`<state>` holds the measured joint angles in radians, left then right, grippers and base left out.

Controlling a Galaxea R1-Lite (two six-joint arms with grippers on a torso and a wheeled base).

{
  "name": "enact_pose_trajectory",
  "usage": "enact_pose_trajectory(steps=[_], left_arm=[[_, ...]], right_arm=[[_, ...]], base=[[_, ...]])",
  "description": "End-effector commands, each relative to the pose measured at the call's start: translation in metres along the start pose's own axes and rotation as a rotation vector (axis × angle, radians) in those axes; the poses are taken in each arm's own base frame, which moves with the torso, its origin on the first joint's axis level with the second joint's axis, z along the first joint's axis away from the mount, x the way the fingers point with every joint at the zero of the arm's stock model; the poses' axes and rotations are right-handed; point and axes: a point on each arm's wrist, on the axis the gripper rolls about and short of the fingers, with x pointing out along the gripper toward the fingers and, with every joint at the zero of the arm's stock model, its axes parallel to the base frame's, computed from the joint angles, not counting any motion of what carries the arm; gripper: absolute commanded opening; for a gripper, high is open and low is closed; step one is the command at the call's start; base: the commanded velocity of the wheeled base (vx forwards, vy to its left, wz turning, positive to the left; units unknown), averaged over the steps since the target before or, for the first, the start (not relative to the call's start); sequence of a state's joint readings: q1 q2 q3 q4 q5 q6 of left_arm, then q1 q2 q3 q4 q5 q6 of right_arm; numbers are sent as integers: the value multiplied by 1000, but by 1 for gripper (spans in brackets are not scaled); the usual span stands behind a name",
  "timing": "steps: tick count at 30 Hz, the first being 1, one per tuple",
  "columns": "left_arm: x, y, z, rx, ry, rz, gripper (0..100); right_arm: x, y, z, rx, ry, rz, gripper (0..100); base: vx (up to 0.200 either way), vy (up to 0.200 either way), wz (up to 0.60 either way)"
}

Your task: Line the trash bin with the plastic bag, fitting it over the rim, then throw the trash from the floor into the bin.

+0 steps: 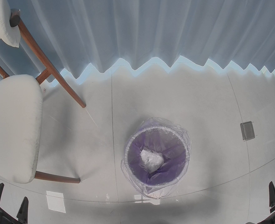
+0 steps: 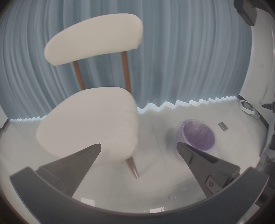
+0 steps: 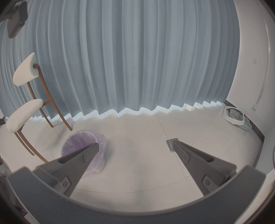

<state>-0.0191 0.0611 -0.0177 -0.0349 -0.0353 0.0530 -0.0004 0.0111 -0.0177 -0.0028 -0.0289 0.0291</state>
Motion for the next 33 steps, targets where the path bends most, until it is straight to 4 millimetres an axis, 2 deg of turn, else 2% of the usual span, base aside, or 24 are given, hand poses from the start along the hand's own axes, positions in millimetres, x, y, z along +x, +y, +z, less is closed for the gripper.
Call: enact_pose_trajectory(steps=[1, 13, 17, 21, 23, 26, 33], left_arm=[[-4, 2, -5, -47, -46, 139, 100], [-4, 2, -5, -67, -47, 137, 100], [-4, -3, -5, 2, -50, -66, 100], [-4, -4, -4, -7, -44, -135, 100], [-4, -4, -5, -13, -47, -117, 100], [-4, 0, -6, -34, -35, 85, 100], [-3, 0, -9, -37, -10, 50, 100]], right_arm=[[1, 0, -5, 1, 8, -2, 100], [1, 0, -5, 7, 7, -14, 100], [1, 0, -5, 7, 7, -15, 100], [1, 0, -5, 7, 6, -15, 100], [1, 0, -5, 7, 6, -15, 100], [0, 0, -5, 7, 6, -18, 100], [0, 0, -5, 9, 4, -18, 100]], base=[[0, 0, 0], [0, 0, 0], [0, 0, 0], [0, 0, 0], [0, 0, 0], [0, 0, 0], [0, 0, 0]])
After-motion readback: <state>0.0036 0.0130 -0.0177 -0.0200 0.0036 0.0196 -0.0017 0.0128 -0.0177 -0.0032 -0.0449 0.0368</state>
